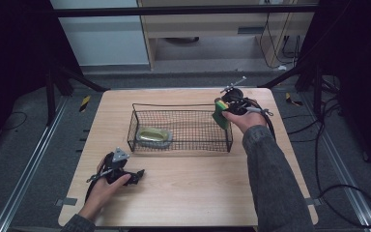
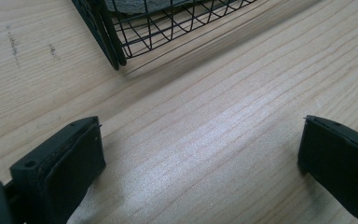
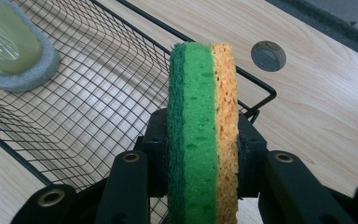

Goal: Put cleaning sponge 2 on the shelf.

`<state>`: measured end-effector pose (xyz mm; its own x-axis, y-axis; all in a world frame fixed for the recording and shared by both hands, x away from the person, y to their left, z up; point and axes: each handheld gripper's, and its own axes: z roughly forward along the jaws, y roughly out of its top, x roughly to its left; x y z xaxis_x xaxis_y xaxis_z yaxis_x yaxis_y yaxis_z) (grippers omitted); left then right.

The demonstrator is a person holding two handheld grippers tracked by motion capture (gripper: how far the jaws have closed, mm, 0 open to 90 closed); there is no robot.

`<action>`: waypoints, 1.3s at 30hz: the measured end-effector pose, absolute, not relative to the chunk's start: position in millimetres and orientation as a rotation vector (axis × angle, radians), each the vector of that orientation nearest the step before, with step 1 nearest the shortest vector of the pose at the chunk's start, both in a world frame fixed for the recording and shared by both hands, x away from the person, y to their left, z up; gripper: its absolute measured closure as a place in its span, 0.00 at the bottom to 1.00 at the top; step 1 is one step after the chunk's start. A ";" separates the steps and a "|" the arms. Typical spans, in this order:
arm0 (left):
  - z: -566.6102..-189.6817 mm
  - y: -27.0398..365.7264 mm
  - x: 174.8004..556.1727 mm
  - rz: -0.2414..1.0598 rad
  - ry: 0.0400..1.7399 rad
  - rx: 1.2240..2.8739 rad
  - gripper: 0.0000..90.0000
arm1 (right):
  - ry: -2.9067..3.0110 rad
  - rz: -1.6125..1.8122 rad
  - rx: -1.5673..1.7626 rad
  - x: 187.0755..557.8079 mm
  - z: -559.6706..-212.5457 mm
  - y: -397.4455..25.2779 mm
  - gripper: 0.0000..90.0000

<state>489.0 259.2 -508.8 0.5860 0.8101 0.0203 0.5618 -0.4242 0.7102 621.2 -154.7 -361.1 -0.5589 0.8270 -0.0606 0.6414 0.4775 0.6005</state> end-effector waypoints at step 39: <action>-509.0 259.0 489.0 0.475 1.085 2.141 0.00 | 2.409 0.714 1.284 628.4 -398.7 -149.7 0.72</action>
